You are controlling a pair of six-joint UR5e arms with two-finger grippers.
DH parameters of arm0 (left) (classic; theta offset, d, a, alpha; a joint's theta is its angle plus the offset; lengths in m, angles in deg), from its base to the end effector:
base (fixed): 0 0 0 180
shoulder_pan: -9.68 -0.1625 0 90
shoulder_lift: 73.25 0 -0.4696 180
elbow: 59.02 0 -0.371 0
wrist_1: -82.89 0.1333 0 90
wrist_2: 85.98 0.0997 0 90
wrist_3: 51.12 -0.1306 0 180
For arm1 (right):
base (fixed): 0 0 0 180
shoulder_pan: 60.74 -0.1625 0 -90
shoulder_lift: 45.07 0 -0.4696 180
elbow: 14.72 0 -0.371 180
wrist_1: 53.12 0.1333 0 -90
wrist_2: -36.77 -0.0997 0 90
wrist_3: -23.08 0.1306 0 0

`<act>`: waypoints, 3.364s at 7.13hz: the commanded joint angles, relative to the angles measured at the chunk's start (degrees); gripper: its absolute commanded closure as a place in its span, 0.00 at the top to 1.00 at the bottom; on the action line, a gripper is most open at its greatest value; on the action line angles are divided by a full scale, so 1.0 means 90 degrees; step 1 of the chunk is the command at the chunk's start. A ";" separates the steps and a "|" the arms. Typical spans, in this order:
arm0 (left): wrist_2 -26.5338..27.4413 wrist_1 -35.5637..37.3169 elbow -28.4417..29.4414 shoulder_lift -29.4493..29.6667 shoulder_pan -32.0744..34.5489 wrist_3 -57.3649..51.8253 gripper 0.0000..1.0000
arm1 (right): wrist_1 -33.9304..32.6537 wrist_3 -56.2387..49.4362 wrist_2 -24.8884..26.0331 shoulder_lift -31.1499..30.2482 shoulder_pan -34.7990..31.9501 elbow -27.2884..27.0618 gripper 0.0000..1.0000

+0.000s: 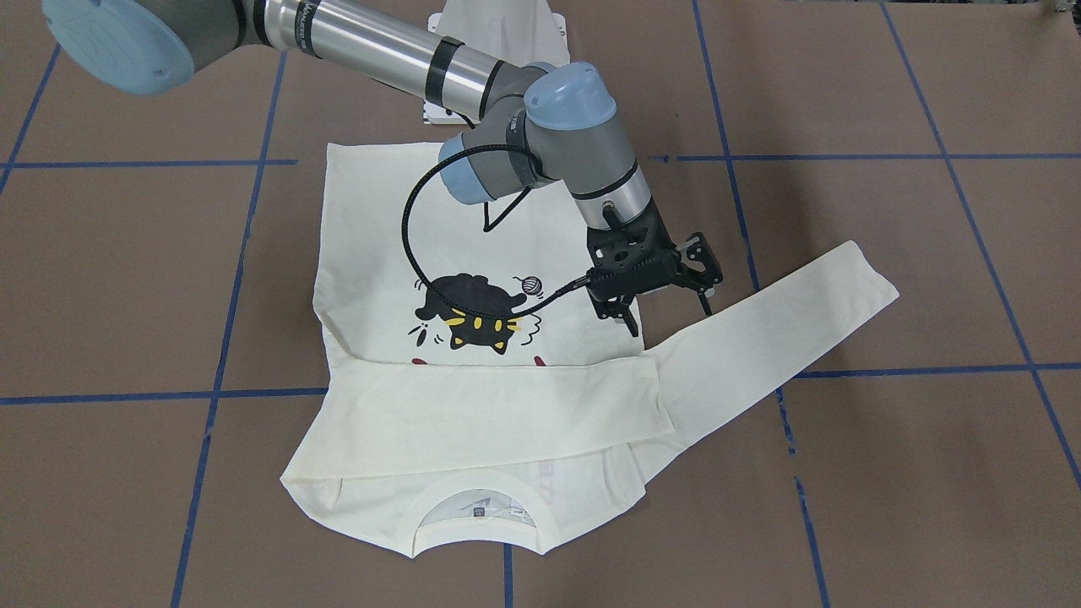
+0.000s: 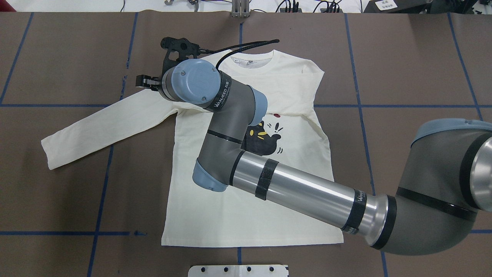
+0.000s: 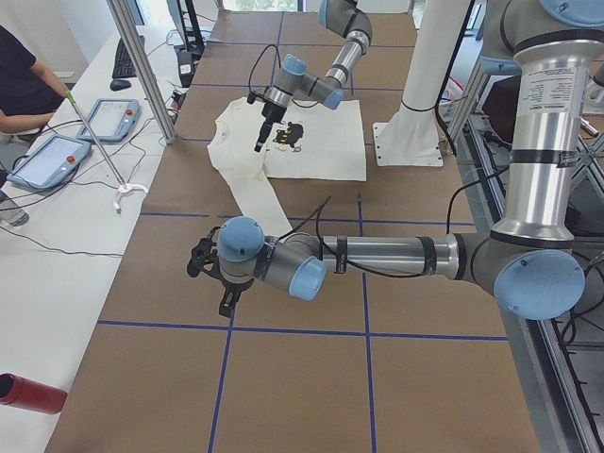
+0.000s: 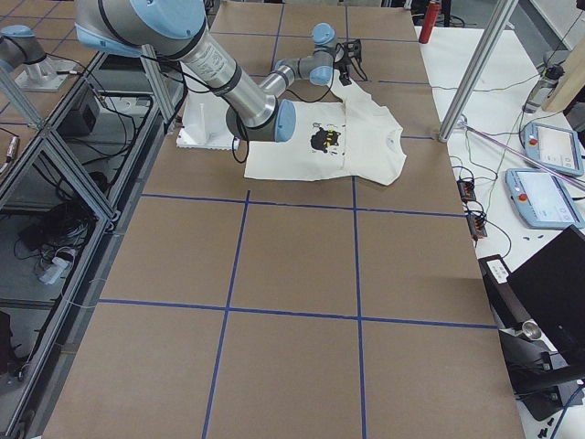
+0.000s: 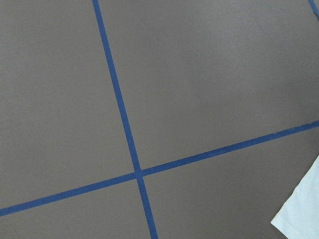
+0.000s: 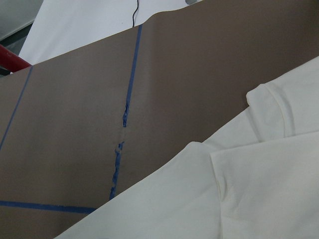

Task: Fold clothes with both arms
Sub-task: 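Carry the sleeve cuff with the right gripper across the shirt toward the left arm, then release the sleeve and lift the right gripper away from the shirt, then grasp the cuff of the other sleeve with the left gripper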

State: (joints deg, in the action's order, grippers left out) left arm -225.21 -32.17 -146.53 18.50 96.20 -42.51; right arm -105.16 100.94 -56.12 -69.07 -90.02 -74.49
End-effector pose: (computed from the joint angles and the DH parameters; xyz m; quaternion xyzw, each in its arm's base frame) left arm -0.0033 -0.5124 0.6733 0.1476 0.4251 0.0479 0.8918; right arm -0.7084 -0.5425 0.0775 0.1932 -0.5681 0.1042 0.7931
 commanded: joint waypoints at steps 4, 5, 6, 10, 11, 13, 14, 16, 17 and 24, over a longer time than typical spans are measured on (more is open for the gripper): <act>0.2186 -0.1855 -0.1445 -0.0974 -0.2764 0.6258 0.98 | -0.4884 -0.2001 -0.2296 -0.2334 -0.1696 -0.4062 1.00; 0.2749 -0.2145 -0.1613 -0.1199 -0.3203 0.7024 0.98 | -0.5424 -0.2822 -0.2403 -0.3058 -0.2027 -0.4739 1.00; 0.3277 -0.2196 -0.1605 -0.1288 -0.3701 0.7573 0.98 | -0.5478 -0.3536 -0.2732 -0.3780 -0.2378 -0.5161 1.00; 0.4288 -0.2197 -0.1284 -0.1269 -0.4887 0.8243 0.97 | -0.5420 -0.5083 -0.3681 -0.5211 -0.3434 -0.5517 1.00; 0.4288 -0.2197 -0.1244 -0.1279 -0.4887 0.8088 0.97 | -0.5420 -0.5202 -0.3683 -0.5320 -0.3514 -0.5517 1.00; 0.4288 -0.2207 -0.0991 -0.1182 -0.4887 0.8038 0.97 | -0.5410 -0.5203 -0.3673 -0.5350 -0.3515 -0.5517 1.00; 0.4288 -0.2207 -0.0912 -0.1133 -0.4897 0.8008 0.96 | -0.5410 -0.5203 -0.3673 -0.5350 -0.3515 -0.5517 1.00; 0.4288 -0.2207 -0.0941 -0.1133 -0.4907 0.7998 0.91 | -0.5410 -0.5193 -0.3673 -0.5350 -0.3515 -0.5517 1.00; 0.4288 -0.2207 -0.0951 -0.1142 -0.4907 0.7998 0.87 | -0.5410 -0.5193 -0.3673 -0.5350 -0.3515 -0.5517 1.00; 0.4278 -0.2216 -0.1029 -0.1133 -0.4917 0.8028 0.43 | -0.5410 -0.5193 -0.3663 -0.5350 -0.3524 -0.5507 1.00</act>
State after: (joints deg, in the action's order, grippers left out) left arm -186.70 -52.05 -155.70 8.31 51.96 29.64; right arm -153.88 54.20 -89.11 -117.23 -121.71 -124.06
